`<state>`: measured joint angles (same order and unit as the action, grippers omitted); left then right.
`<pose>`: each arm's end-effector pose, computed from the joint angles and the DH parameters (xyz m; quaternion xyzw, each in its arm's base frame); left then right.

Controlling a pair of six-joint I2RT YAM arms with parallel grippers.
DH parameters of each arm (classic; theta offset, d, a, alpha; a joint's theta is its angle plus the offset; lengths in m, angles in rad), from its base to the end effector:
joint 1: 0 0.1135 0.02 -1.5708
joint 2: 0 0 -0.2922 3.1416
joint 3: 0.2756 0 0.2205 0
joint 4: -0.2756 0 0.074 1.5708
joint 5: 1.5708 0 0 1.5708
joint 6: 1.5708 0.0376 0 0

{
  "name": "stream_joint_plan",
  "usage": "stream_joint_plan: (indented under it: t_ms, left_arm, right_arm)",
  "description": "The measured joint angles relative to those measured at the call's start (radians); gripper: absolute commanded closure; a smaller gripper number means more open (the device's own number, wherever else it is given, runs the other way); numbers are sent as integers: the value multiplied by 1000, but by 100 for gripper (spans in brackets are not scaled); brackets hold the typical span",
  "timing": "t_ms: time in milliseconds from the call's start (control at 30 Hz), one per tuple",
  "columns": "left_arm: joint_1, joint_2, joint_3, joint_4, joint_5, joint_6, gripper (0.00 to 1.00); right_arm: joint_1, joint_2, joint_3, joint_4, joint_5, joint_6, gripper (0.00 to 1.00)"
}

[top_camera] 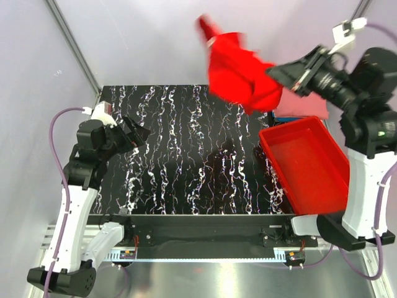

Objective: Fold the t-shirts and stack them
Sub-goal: Move the tshirt to the center of the board

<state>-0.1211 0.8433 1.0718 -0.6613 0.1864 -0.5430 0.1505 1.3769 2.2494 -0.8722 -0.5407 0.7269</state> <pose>0.1178 -0.0214 0.3917 -0.1266 0.8307 -0.2490 0.4816 0.1557 0.0432 0.6013 0.0126 0.7069 0.4604 0.5368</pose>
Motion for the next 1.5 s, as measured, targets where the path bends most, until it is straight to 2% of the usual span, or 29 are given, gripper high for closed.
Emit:
stream_joint_plan:
  t_ms: [100, 167, 200, 333, 400, 433, 533, 633, 800, 900, 1000, 1133, 1233, 1300, 1333, 1367, 1400, 1433, 1500]
  left_arm:
    - [7, -36, 5, -6, -22, -15, 4]
    - [10, -65, 5, -16, -55, -27, 4]
    - [10, -75, 5, -23, -70, -32, 4]
    - [15, -111, -5, -58, -187, -43, 2]
    - [19, -117, -31, -55, -220, -43, 3]
    - [22, -113, -49, -56, -223, -43, 3]
    - [23, -71, -109, -44, -187, -31, 6]
    - [23, 8, -179, -13, -105, -10, 8]
    - [22, 95, -322, 78, 21, -23, 16]
    - [7, 117, -406, 136, 69, -56, 16]
    - [-2, 150, -448, 173, 94, -89, 16]
    - [-2, 199, -471, 224, 97, -124, 16]
    - [-2, 238, -471, 262, 91, -140, 16]
    - [-6, 271, -470, 285, 87, -143, 16]
    - [-11, 285, -470, 291, 79, -143, 16]
    - [-15, 307, -469, 298, 68, -142, 16]
    - [-24, 320, -469, 300, 63, -140, 16]
    - [-32, 335, -469, 302, 52, -140, 16]
    - [-43, 354, -469, 310, 41, -140, 17]
  right_arm:
    - [87, -44, -194, 55, -11, 15, 97]
    - [156, -39, -342, 105, -3, 10, 88]
    - [187, -32, -416, 124, 1, 4, 78]
    - [331, 68, -767, 233, 55, -35, 53]
    - [382, 146, -917, 246, 104, -62, 48]
    - [400, 183, -971, 236, 140, -74, 40]
    - [410, 231, -1065, 176, 247, -111, 32]
    - [405, 214, -1062, 138, 344, -145, 31]
    - [408, 171, -1041, 143, 412, -197, 43]
    - [455, 174, -1032, 157, 422, -208, 43]
    - [570, 211, -1006, 181, 430, -210, 38]
    - [712, 275, -997, 218, 447, -184, 36]
    - [750, 311, -1003, 224, 480, -150, 37]
    - [750, 325, -1007, 219, 517, -137, 46]
    - [749, 330, -1012, 217, 543, -134, 55]
    - [749, 331, -1017, 209, 568, -133, 82]
    - [749, 331, -1023, 199, 596, -136, 93]
    - [749, 331, -1030, 187, 631, -127, 100]
    - [747, 330, -1043, 163, 690, -117, 100]
